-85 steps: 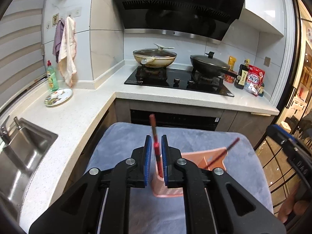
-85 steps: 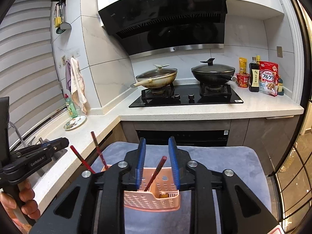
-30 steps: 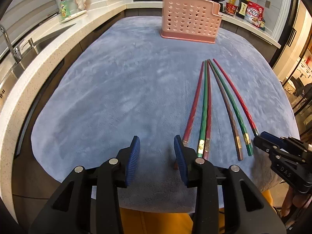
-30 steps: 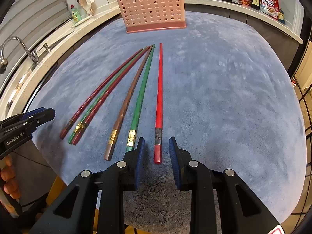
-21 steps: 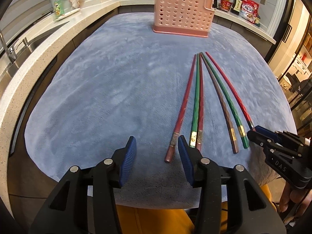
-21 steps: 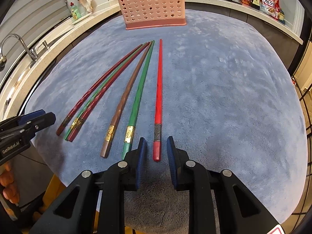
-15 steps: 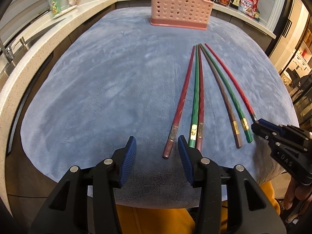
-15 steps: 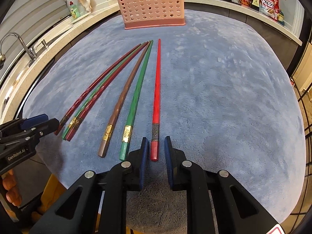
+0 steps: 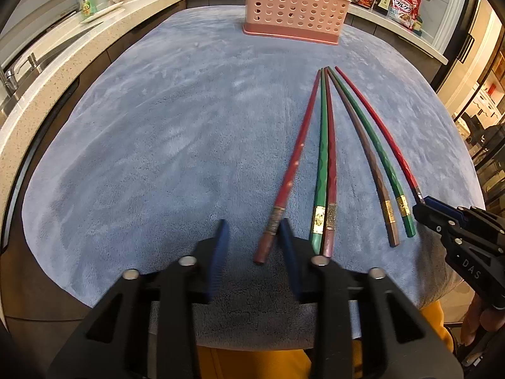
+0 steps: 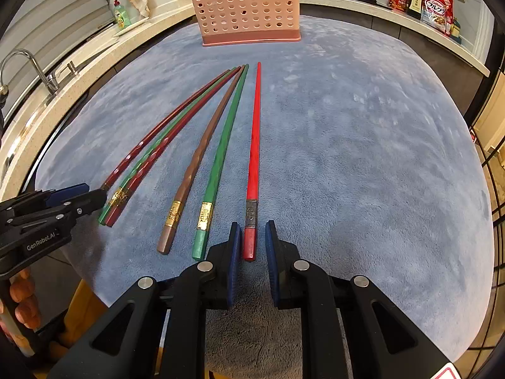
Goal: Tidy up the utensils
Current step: 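Grasp a dark red chopstick with the left tool while the right tool grasps a red one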
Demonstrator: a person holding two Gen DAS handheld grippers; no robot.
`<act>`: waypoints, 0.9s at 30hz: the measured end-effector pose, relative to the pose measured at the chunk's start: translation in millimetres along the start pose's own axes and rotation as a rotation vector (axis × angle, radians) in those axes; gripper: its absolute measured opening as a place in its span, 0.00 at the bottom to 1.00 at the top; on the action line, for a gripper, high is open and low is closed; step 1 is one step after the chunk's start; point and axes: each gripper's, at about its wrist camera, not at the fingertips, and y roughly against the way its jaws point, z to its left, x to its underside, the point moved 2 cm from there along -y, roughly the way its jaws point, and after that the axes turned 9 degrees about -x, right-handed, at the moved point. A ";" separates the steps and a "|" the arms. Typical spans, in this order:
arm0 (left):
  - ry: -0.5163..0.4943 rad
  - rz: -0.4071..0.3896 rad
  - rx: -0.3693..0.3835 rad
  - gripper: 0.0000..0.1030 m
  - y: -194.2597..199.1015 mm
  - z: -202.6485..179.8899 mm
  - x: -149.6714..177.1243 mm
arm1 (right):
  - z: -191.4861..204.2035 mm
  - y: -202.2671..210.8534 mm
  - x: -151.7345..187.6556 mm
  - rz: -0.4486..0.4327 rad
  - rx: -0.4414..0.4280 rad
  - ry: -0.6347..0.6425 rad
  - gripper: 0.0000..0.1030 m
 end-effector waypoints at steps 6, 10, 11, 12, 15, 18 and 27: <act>-0.021 -0.002 0.029 0.09 3.6 -5.1 0.7 | 0.2 0.0 0.1 0.001 0.000 -0.001 0.13; -0.017 0.001 0.042 0.07 6.8 -6.6 -0.1 | 1.9 0.9 -0.2 0.006 0.003 0.003 0.07; -0.016 -0.001 0.044 0.07 8.1 -6.6 0.3 | 1.8 1.3 -0.4 0.007 0.004 0.004 0.07; -0.016 -0.004 0.045 0.07 9.8 -6.6 -0.4 | 2.0 1.8 -0.5 0.009 0.003 0.003 0.07; -0.010 -0.010 0.052 0.07 15.4 -5.9 -2.8 | 2.6 4.3 -0.9 0.010 0.001 0.003 0.07; 0.000 -0.021 0.054 0.07 22.2 -4.7 -7.3 | 3.4 9.5 -2.5 0.006 -0.001 0.004 0.07; 0.029 -0.099 0.061 0.07 56.3 3.0 -26.9 | 11.1 34.6 -17.2 -0.029 0.008 0.023 0.07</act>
